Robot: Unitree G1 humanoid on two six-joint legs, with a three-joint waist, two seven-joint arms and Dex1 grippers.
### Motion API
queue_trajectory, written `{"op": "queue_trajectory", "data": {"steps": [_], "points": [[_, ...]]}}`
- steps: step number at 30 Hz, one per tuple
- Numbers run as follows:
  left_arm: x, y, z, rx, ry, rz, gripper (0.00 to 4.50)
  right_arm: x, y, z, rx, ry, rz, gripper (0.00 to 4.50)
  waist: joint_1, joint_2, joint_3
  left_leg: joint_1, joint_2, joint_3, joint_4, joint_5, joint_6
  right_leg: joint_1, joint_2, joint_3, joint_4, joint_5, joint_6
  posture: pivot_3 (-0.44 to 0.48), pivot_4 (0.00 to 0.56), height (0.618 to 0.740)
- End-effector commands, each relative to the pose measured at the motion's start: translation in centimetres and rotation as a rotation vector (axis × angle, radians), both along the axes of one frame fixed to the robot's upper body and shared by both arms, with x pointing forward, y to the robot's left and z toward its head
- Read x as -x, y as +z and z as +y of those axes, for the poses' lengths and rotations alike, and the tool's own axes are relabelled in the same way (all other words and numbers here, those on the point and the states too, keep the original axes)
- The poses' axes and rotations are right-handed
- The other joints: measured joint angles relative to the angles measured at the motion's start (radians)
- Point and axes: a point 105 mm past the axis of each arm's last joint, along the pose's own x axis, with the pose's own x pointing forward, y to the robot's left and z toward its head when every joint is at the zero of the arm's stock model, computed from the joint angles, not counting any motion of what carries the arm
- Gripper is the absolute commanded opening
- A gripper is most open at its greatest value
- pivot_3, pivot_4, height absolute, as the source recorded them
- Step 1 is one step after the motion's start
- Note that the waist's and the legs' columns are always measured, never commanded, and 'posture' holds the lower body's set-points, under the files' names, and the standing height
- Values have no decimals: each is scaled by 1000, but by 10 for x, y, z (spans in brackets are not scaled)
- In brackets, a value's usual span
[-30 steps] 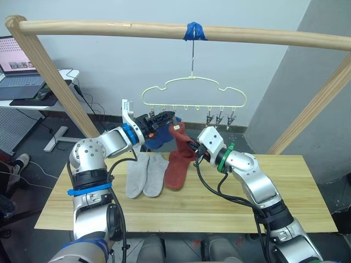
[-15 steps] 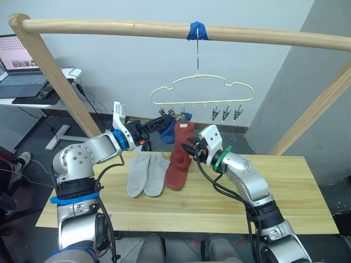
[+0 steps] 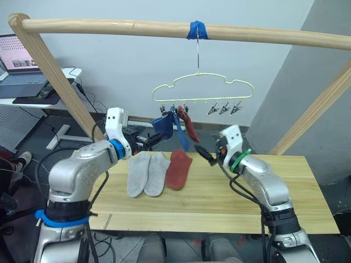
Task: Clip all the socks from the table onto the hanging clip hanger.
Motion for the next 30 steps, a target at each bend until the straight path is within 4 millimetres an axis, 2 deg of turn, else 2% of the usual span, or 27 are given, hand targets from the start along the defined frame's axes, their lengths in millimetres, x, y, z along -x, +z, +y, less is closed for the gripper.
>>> {"op": "queue_trajectory", "data": {"steps": [1, 4, 7, 11, 30], "points": [[20, 23, -18, 9, -231, -160, 4500, -3, 32, -4, -82, -75, -84, 4492, 1, 0, 0, 0, 0, 0, 0, 0, 0, 0, 0, 0, 0, 0, 0, 44, 123, 740], [35, 16, -21, 42, -388, -132, 4500, -9, 42, -6, -113, -123, -110, 4492, 1, 0, 2, 0, 0, 1, 0, 0, 0, -1, 0, 0, 0, 0, 0, 44, 122, 740], [33, 18, -19, 73, -375, -184, 4500, -16, 47, -5, -133, -155, -121, 4492, 2, 0, 3, -1, -1, 1, 0, 0, 0, -1, -1, 1, -1, 0, 0, 46, 120, 740], [44, 20, -29, 64, -450, -276, 4500, -28, 52, -8, -145, -221, -126, 4492, 3, 0, 3, -1, 0, 1, 0, 0, 0, -1, -1, 0, -1, 0, 0, 48, 117, 740], [49, 32, -40, 119, -459, -325, 4500, -42, 63, 5, -163, -201, -160, 4492, 3, 0, 3, -2, 0, 0, 0, 0, 0, -1, 0, 0, 0, 1, -2, 63, 111, 740]]}}
